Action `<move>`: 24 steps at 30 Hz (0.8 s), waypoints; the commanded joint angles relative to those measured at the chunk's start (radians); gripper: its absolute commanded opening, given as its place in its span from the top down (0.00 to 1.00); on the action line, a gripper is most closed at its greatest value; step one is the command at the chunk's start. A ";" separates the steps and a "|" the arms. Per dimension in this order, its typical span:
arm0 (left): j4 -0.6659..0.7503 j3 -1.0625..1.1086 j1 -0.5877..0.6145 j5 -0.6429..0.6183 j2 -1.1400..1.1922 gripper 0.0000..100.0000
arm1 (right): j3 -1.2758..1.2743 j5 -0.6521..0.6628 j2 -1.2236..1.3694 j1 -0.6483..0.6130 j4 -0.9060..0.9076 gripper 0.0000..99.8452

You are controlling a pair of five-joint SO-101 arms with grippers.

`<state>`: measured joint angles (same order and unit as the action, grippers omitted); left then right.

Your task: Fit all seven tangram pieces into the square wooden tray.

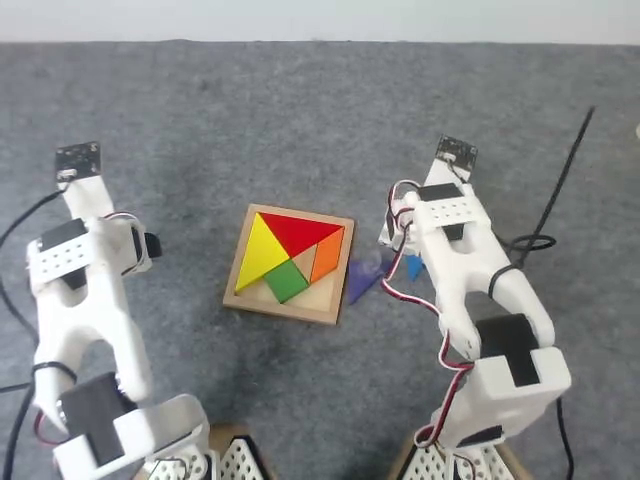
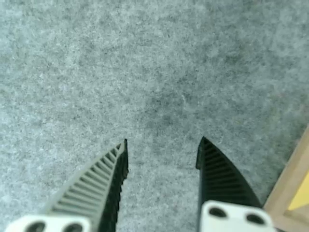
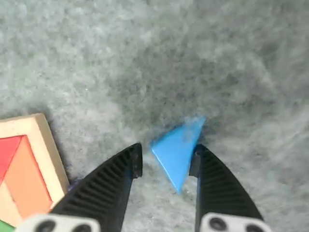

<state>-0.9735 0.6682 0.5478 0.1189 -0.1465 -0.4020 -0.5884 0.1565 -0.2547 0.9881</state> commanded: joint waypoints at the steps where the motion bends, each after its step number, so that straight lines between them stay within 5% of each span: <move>1: 0.023 -0.004 -0.006 0.003 -0.040 0.77 | 0.002 -0.014 -0.038 0.015 -0.015 0.84; 15: 0.021 -0.004 -0.002 0.003 -0.040 0.77 | 0.064 -0.018 0.084 0.015 0.022 0.85; 24: 0.020 -0.004 -0.002 0.003 -0.040 0.77 | 0.066 -0.020 0.087 0.036 0.022 0.96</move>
<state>-0.9720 0.6697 0.5493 0.1189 -0.1465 -0.3682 -0.5961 0.2378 -0.2271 1.0096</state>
